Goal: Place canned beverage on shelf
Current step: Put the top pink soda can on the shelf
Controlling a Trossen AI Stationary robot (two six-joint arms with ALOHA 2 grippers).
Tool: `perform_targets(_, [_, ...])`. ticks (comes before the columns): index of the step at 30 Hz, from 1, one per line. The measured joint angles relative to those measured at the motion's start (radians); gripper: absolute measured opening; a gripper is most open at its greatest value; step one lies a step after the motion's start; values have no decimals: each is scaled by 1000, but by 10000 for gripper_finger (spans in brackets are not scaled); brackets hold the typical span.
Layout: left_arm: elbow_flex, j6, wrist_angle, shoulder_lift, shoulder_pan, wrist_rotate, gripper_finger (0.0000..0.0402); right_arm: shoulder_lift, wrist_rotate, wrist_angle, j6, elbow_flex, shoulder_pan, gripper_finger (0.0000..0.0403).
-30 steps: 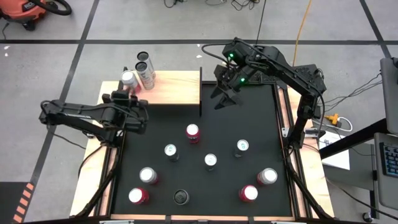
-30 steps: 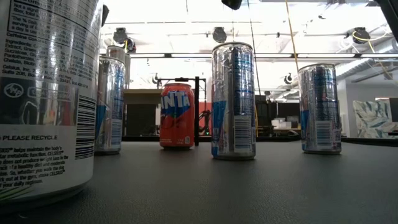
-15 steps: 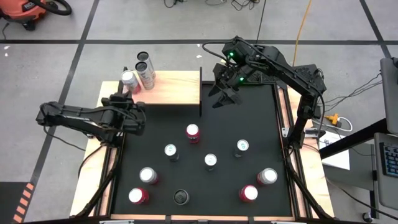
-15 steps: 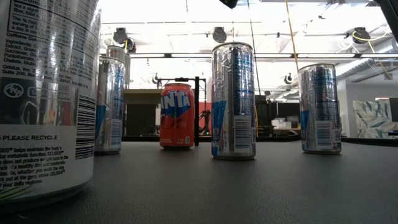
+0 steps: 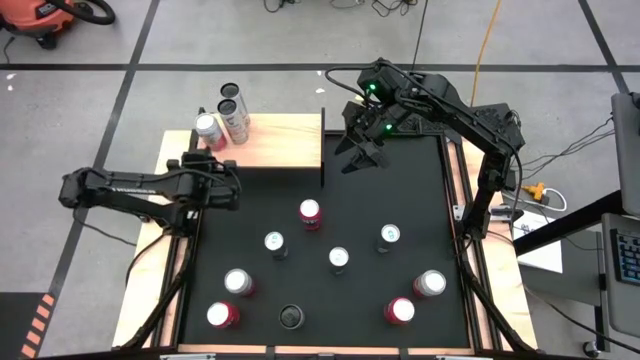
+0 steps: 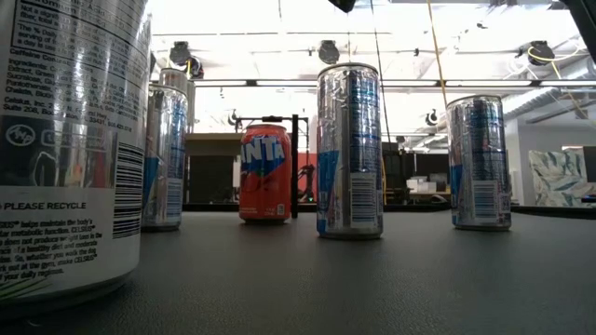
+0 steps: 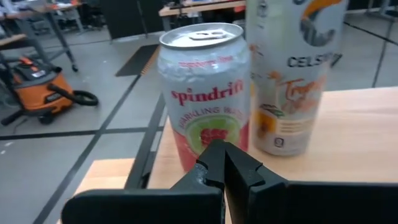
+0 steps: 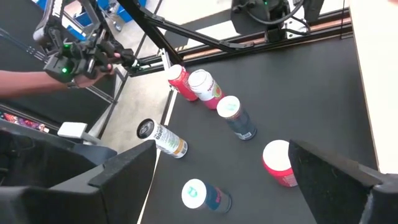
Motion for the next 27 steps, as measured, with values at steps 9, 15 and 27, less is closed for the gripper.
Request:
perform_targets(9, [-6,4,89,0,59,-15,2,0,0,0,-4,0,0,345])
perform_targets(15, [-9,10,111,0,103,-37,2,0,-1,0,-21,0,0,345])
perform_targets(27, [-9,3,188,13,145,-29,2,0,-1,0,-27,0,0,345])
